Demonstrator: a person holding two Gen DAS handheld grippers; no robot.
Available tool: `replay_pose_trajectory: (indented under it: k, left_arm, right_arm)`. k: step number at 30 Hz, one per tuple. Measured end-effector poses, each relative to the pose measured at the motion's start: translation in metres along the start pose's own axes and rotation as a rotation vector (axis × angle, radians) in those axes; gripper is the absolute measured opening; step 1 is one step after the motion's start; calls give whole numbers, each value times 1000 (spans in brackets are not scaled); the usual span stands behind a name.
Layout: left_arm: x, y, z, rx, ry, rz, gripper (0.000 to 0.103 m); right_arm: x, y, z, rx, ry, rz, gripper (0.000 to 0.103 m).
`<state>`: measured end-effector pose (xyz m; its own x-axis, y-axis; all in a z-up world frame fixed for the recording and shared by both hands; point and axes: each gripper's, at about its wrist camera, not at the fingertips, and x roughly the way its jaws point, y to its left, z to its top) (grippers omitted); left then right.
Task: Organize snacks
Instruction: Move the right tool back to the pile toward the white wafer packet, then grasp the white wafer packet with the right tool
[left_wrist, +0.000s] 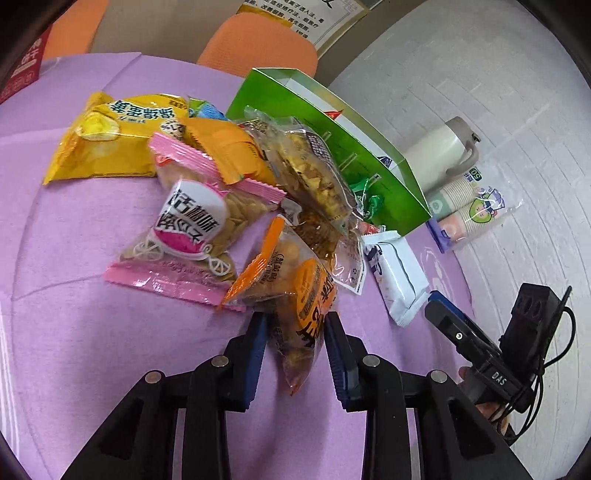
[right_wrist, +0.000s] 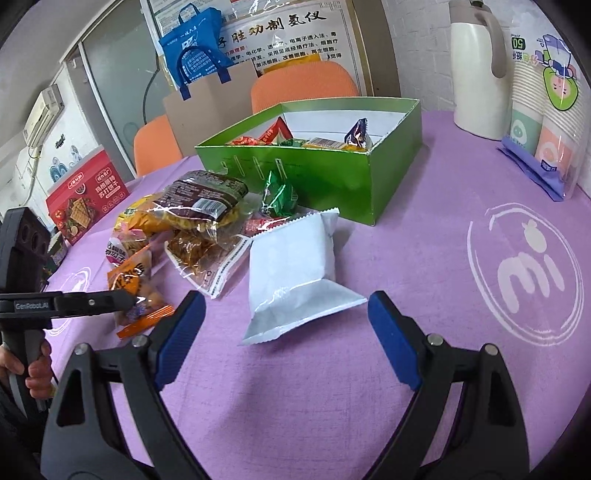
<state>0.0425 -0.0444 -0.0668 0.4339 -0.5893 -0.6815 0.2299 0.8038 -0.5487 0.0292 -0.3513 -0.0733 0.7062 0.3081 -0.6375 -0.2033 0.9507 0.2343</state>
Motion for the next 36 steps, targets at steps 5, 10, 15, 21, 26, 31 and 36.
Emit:
replay_pose_trajectory:
  k: [5,10,15,21,26,31,36]
  left_arm:
    - [-2,-13,-7,44,-12,24,57]
    - [6,-17,-6,56,4,23,58]
    - [6,-13,-4,38,-1,9,58]
    - [5,-13,-4,41,0,14,59]
    - [5,-14,-5,41,0,14,59]
    - [5,-14,-6,40,4,17,59]
    - [4,-14,-8,37,5,12,59]
  right_arm:
    - [5,11,3,-77,4,-71,90]
    - [6,5,4,-59,8,-42,89]
    - [10,0,6,-35,15,-11,58]
    - [-17,19,11,-150,-60,-80,55]
    - [-23,37,10,-193,-74,-42,55]
    - [-22,43,2,-221,-12,7,56]
    - [-13,36,-15,-193,74,13,61]
